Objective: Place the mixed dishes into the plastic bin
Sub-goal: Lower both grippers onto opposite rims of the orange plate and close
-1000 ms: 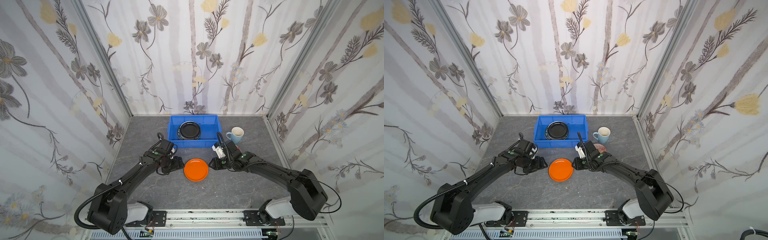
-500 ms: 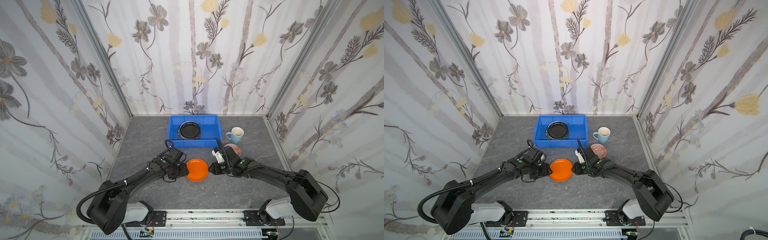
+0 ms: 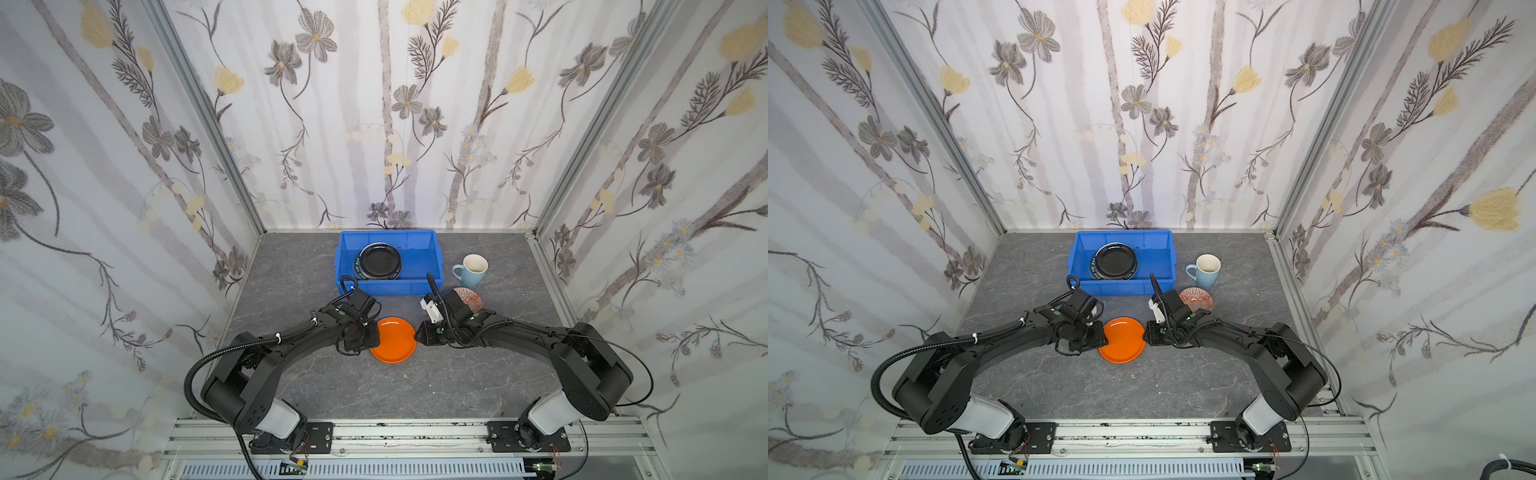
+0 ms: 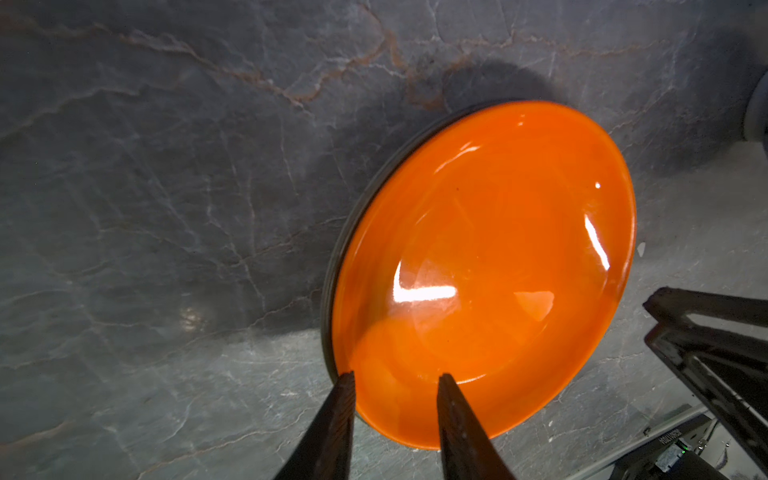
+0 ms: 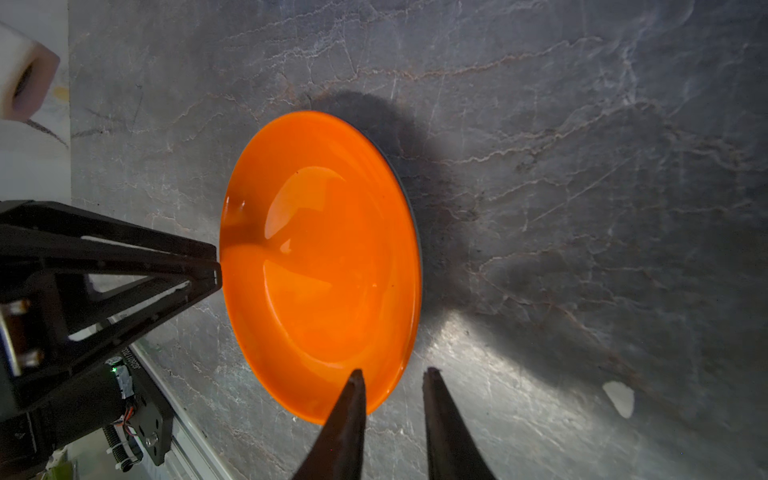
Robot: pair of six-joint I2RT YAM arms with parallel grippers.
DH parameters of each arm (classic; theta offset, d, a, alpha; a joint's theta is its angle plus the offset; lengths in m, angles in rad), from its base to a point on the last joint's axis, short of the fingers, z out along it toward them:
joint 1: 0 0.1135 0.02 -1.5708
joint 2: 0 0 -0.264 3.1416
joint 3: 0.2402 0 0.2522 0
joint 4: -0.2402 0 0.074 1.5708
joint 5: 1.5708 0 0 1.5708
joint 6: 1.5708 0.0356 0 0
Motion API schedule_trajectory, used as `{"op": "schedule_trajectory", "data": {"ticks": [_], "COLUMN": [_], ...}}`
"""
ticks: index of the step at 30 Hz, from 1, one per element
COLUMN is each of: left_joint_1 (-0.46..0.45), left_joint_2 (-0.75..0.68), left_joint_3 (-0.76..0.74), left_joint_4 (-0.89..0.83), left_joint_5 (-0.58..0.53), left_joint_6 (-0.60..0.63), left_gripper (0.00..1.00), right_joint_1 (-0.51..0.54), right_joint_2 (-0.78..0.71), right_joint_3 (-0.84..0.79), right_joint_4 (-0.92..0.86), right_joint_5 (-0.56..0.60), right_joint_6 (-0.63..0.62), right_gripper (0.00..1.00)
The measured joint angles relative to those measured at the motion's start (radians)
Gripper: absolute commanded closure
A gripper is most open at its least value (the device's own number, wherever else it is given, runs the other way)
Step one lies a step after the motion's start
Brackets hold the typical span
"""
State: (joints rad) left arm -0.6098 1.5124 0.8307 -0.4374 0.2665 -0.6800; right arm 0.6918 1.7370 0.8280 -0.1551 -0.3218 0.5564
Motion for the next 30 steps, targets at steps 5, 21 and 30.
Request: {"op": "schedule_trajectory", "data": {"ticks": [5,21,30], "left_joint_1": [0.0,0.0,0.0], "left_joint_2": [0.041,0.095,0.009], "left_joint_3": [0.022,0.053,0.078], "left_joint_4": [0.007,0.016,-0.053], "left_joint_5": [0.012,0.034,-0.002], "left_joint_6": [0.007,0.019,0.048], "left_gripper": [0.72,0.74,0.74], "right_joint_1": [-0.009,-0.025,-0.038], "right_joint_2": [0.026,0.071,0.077], "right_joint_3": [0.014,0.053,0.068], "right_joint_4": [-0.003,-0.013,-0.018], "right_joint_5": [-0.015,-0.045,-0.058], "right_joint_6": [-0.009,-0.034,-0.042], "right_gripper": [0.76,0.82,0.82]}}
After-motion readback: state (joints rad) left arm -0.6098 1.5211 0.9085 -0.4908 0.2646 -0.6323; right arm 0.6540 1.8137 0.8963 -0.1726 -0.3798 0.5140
